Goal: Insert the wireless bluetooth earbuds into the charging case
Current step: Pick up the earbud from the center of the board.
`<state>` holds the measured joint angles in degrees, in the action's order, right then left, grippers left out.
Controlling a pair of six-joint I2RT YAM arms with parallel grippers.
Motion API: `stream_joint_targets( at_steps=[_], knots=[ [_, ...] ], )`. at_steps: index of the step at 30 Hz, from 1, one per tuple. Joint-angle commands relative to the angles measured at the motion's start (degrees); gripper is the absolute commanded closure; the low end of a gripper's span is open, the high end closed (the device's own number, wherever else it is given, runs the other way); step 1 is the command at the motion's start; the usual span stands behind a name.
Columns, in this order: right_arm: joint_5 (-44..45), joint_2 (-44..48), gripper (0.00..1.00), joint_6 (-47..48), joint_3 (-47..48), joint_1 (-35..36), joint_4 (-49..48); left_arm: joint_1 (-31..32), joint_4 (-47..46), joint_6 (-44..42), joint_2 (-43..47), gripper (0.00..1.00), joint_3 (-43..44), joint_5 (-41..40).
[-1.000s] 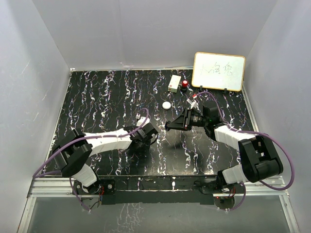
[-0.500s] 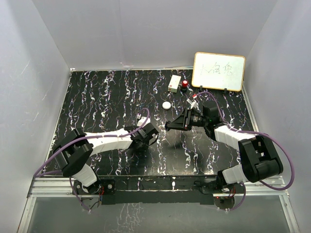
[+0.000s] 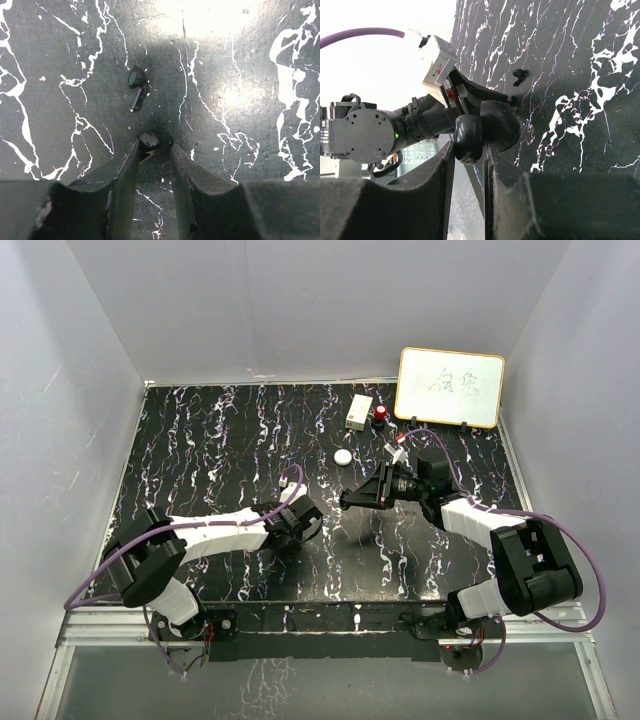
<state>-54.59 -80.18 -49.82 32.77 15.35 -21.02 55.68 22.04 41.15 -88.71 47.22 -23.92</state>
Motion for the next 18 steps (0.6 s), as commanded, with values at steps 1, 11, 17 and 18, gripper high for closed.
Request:
stream_joint_targets(
  at_steps=[1, 11, 17, 18],
  knots=[
    [-0.6, 0.5, 1.0, 0.6, 0.4, -0.3, -1.9, 0.2, 1.9, 0.0, 2.5, 0.71, -1.4, 0.8],
    [-0.6, 0.2, 1.0, 0.7, 0.4, -0.2, -1.9, 0.3, 1.2, -0.7, 2.0, 0.74, -1.5, 0.9],
    [-0.4, 0.3, 1.0, 0.8, 0.3, -0.2, -1.9, 0.2, 0.7, -1.4, 1.2, 0.74, -1.3, 0.9],
    [-0.5, 0.3, 1.0, 0.8, 0.3, -0.2, -1.8, 0.2, 0.6, -1.5, 1.0, 0.74, -1.1, 0.9]
  ],
)
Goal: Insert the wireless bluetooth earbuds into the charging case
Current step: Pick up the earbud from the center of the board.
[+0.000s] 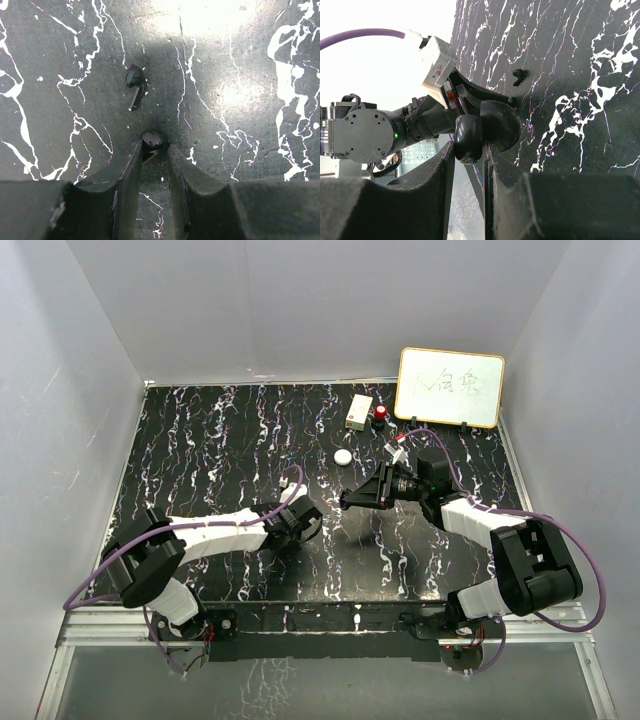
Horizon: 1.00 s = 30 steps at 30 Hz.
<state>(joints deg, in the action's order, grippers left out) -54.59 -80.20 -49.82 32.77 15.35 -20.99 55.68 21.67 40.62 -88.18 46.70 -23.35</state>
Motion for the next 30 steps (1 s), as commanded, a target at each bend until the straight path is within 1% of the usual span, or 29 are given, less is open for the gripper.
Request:
stream_joint_targets(
  at_steps=[1, 20, 24, 30],
  knots=[
    [-0.5, 0.2, 1.0, 0.8, 0.3, -0.2, -1.9, 0.3, 0.9, -1.0, 0.3, 0.74, -0.5, 0.3],
    [-0.2, 0.7, 1.0, 0.8, 0.1, -0.2, -1.4, 0.2, -0.2, -1.9, -1.2, 0.75, -0.4, 0.6],
    [-0.1, 0.8, 1.0, 0.8, 0.1, -0.2, -1.3, 0.2, -0.2, -1.9, -1.2, 0.81, -0.4, 0.7],
    [-0.2, 0.6, 1.0, 0.8, 0.2, -0.3, -1.3, 0.2, 0.8, -2.3, 0.1, 0.96, 0.4, 0.7]
  ],
)
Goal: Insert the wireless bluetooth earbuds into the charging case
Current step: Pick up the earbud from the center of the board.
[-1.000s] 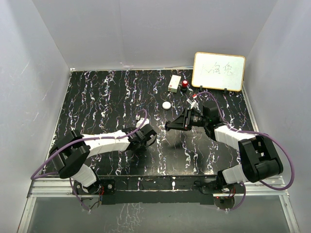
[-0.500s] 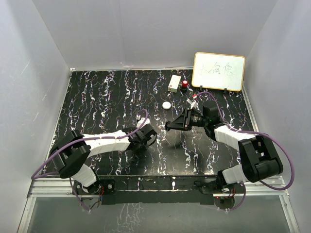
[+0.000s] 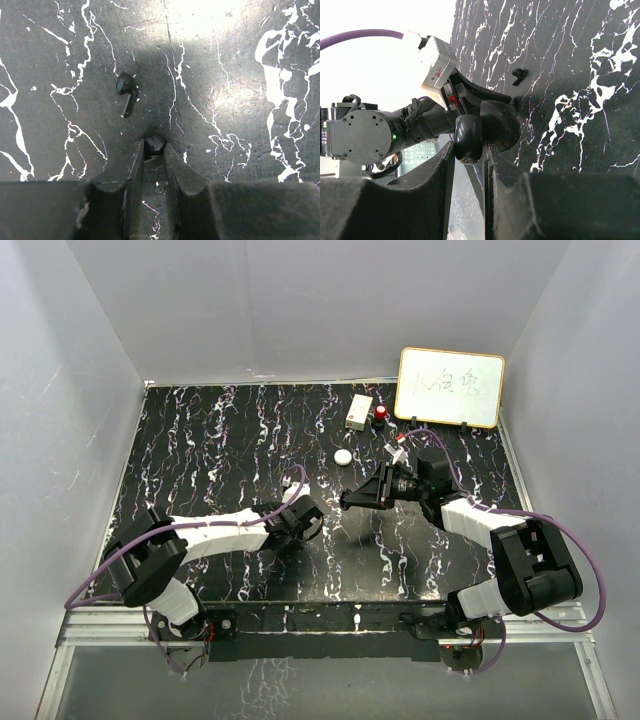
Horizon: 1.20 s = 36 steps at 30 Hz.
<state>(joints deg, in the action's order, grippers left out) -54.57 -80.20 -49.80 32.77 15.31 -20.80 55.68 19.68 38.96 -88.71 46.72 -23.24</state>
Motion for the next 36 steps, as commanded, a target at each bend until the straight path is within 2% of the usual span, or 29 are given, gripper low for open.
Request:
stream_joint_targets(
  at_steps=[1, 8, 16, 24, 30, 36],
  knots=[
    [-0.1, 0.6, 1.0, 0.8, 0.2, -0.2, -1.4, 0.2, 3.1, -0.8, 1.3, 0.98, 1.0, 0.7],
    [-0.1, 0.4, 1.0, 0.8, 0.4, -0.2, -1.7, 0.2, 1.2, -5.0, 10.7, 1.0, 6.0, 3.4],
    [-0.3, 0.9, 1.0, 0.8, 1.1, -0.4, -1.7, -2.4, -10.7, -10.1, 20.2, 1.0, 5.3, 12.1],
    [-0.8, 1.7, 1.0, 0.6, 1.7, -1.4, -1.8, -13.5, -24.5, -7.7, 26.1, 1.0, -0.1, 28.9],
    [-1.9, 2.0, 1.0, 0.5, 1.8, -2.6, -1.9, -18.3, -31.7, -7.4, 25.4, 1.0, -2.1, 41.0],
    [-2.5, 2.4, 1.0, 0.4, 1.7, -3.4, -1.9, -23.0, -42.1, -3.0, 24.1, 1.0, -5.3, 50.9]
  ],
)
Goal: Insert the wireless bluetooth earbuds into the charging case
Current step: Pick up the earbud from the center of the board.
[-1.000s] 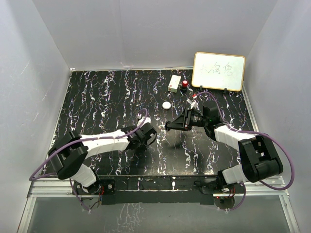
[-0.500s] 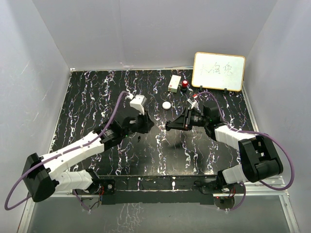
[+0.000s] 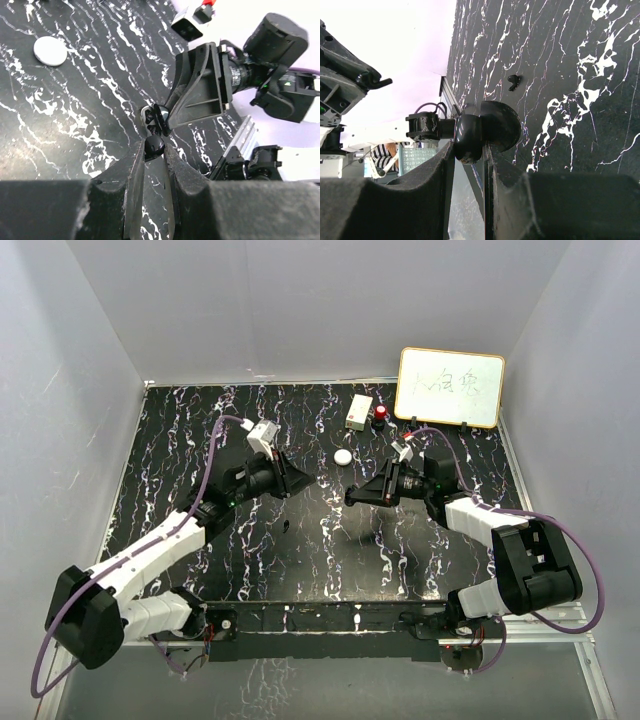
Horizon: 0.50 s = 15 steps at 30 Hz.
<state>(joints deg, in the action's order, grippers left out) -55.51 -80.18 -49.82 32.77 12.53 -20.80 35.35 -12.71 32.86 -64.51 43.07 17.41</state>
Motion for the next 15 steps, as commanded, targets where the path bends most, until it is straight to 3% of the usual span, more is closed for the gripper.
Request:
stream_joint_targets(
  at_steps=[1, 15],
  knots=[
    [-1.7, 2.4, 1.0, 0.4, 1.7, -0.7, -1.9, -3.6, -12.1, 3.8, -0.5, 1.0, -2.2, 12.0],
    [-2.4, 3.1, 1.0, -0.7, 1.7, -1.0, -3.1, -9.2, -35.9, 11.2, -9.5, 1.0, -5.7, 31.1]
  ],
)
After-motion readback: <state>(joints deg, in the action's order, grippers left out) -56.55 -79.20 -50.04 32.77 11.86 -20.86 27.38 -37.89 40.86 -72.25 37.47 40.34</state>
